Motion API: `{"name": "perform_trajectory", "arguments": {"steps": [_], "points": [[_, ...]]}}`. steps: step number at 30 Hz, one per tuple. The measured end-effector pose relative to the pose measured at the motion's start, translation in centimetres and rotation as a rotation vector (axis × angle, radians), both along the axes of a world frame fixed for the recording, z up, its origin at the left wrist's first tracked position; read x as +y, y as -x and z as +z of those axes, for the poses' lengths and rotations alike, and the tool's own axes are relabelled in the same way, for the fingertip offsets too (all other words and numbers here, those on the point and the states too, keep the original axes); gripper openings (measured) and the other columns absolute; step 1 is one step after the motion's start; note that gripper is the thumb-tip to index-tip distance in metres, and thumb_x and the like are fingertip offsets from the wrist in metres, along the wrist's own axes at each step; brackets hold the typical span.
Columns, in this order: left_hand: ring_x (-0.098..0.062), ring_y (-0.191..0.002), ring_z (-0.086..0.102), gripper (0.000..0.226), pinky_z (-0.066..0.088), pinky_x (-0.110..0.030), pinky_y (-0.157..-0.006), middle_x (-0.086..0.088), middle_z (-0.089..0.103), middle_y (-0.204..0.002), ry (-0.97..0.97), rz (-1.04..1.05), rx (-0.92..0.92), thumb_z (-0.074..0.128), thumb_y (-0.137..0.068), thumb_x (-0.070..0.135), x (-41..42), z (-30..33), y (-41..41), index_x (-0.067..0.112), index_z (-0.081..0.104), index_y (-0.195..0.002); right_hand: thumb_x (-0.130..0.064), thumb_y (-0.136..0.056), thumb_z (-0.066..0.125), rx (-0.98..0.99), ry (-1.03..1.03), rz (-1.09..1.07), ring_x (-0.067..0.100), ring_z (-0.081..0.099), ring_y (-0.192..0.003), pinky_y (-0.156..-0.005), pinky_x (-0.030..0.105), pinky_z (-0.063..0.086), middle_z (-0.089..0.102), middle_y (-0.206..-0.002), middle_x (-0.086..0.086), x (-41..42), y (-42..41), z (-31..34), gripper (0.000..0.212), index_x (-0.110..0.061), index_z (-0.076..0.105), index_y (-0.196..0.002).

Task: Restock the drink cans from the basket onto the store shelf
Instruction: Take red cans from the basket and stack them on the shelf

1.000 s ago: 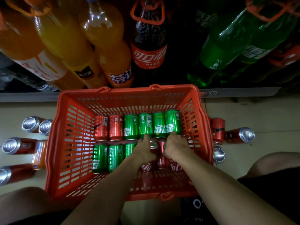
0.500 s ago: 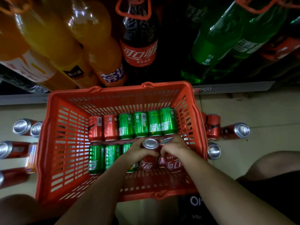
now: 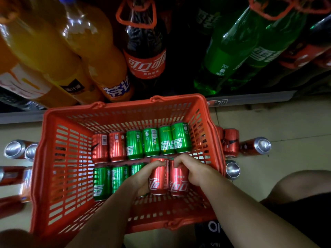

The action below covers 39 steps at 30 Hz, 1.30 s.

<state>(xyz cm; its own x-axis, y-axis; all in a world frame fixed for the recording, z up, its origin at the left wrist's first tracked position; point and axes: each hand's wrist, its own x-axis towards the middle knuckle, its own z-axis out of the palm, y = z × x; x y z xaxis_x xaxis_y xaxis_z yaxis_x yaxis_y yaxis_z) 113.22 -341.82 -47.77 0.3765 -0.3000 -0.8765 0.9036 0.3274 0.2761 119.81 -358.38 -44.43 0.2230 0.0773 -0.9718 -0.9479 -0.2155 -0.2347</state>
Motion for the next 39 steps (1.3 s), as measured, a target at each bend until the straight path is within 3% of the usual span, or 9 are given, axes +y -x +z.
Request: {"name": "perform_trajectory", "arguments": {"steps": [7, 12, 16, 21, 23, 27, 31, 36, 39], "points": [[-0.032, -0.088, 0.075, 0.058, 0.06, -0.045, -0.082, -0.02, 0.076, -0.106, -0.006, 0.015, 0.019, 0.074, -0.074, 0.038, 0.4, 0.1, 0.0, 0.005, 0.071, -0.122, -0.022, -0.042, 0.076, 0.041, -0.104, -0.052, 0.033, 0.069, -0.087, -0.098, 0.051, 0.052, 0.074, -0.096, 0.015, -0.1, 0.2, 0.1, 0.058, -0.009, 0.074, -0.098], [-0.034, -0.098, 0.073, 0.085, 0.058, -0.051, -0.093, -0.024, 0.073, -0.118, -0.01, -0.013, -0.014, 0.089, -0.058, 0.041, 1.1, 0.7, 0.1, 0.005, 0.066, -0.131, -0.023, -0.038, 0.078, 0.017, -0.188, -0.068, 0.032, 0.068, -0.086, -0.091, 0.047, 0.053, 0.074, -0.099, 0.016, -0.1, 0.3, -0.1, 0.07, -0.007, 0.074, -0.106], [-0.035, -0.097, 0.075, 0.095, 0.062, -0.045, -0.079, -0.024, 0.073, -0.12, -0.032, 0.011, -0.055, 0.09, -0.055, 0.039, 1.2, 3.3, 0.5, 0.007, 0.058, -0.139, -0.018, -0.037, 0.077, 0.008, -0.218, -0.094, 0.032, 0.069, -0.088, -0.094, 0.049, 0.054, 0.075, -0.104, 0.017, 0.1, 0.6, 1.7, 0.074, -0.005, 0.075, -0.11], [-0.044, -0.112, 0.07, 0.078, 0.055, -0.06, -0.101, -0.024, 0.073, -0.124, -0.066, 0.055, -0.137, 0.089, -0.064, 0.026, 1.9, 10.8, 1.1, 0.017, 0.063, -0.137, 0.002, -0.073, 0.051, -0.1, -0.317, -0.128, 0.029, 0.068, -0.091, -0.084, 0.04, 0.052, 0.076, -0.109, 0.016, 0.6, 0.9, 9.3, 0.047, -0.019, 0.082, -0.101], [-0.041, -0.105, 0.072, 0.081, 0.054, -0.06, -0.101, -0.022, 0.075, -0.119, -0.105, 0.077, -0.175, 0.089, -0.057, 0.022, 2.4, 16.1, 0.8, 0.018, 0.065, -0.134, 0.006, -0.076, 0.048, -0.144, -0.358, -0.131, 0.025, 0.07, -0.091, -0.084, 0.039, 0.053, 0.077, -0.107, 0.011, 0.9, 1.1, 14.0, 0.051, -0.023, 0.082, -0.101], [-0.033, -0.097, 0.076, 0.083, 0.059, -0.051, -0.095, -0.016, 0.079, -0.111, -0.191, 0.071, -0.275, 0.087, -0.047, 0.023, 3.8, 29.8, -1.2, 0.02, 0.067, -0.127, -0.007, -0.067, 0.062, -0.26, -0.369, -0.113, 0.029, 0.069, -0.11, -0.091, 0.045, 0.054, 0.076, -0.119, 0.01, 1.9, 0.8, 25.9, 0.068, -0.028, 0.066, -0.131], [-0.029, -0.1, 0.075, 0.074, 0.061, -0.044, -0.09, -0.016, 0.077, -0.116, -0.254, 0.046, -0.44, 0.085, -0.055, 0.014, 4.9, 46.6, -3.2, 0.02, 0.064, -0.126, -0.01, -0.051, 0.07, -0.406, -0.4, -0.137, 0.031, 0.068, -0.116, -0.099, 0.051, 0.053, 0.076, -0.12, 0.006, 3.0, -1.0, 41.2, 0.084, -0.035, 0.064, -0.131], [-0.034, -0.11, 0.072, 0.079, 0.058, -0.05, -0.097, -0.015, 0.076, -0.12, -0.354, 0.059, -0.634, 0.086, -0.052, 0.023, 5.5, 69.0, -4.9, 0.018, 0.063, -0.127, 0.0, -0.052, 0.063, -0.64, -0.473, -0.11, 0.025, 0.07, -0.11, -0.086, 0.037, 0.053, 0.077, -0.118, 0.006, 3.7, -3.3, 63.5, 0.084, -0.03, 0.065, -0.131], [-0.029, -0.107, 0.072, 0.074, 0.059, -0.043, -0.092, -0.014, 0.075, -0.122, -0.399, 0.04, -0.769, 0.086, -0.056, 0.021, 5.7, 81.7, -5.8, 0.018, 0.063, -0.126, 0.003, -0.056, 0.061, -0.762, -0.555, -0.07, 0.021, 0.073, -0.104, -0.077, 0.03, 0.056, 0.075, -0.121, 0.008, 3.7, -4.1, 76.3, 0.082, -0.029, 0.064, -0.131]]}}
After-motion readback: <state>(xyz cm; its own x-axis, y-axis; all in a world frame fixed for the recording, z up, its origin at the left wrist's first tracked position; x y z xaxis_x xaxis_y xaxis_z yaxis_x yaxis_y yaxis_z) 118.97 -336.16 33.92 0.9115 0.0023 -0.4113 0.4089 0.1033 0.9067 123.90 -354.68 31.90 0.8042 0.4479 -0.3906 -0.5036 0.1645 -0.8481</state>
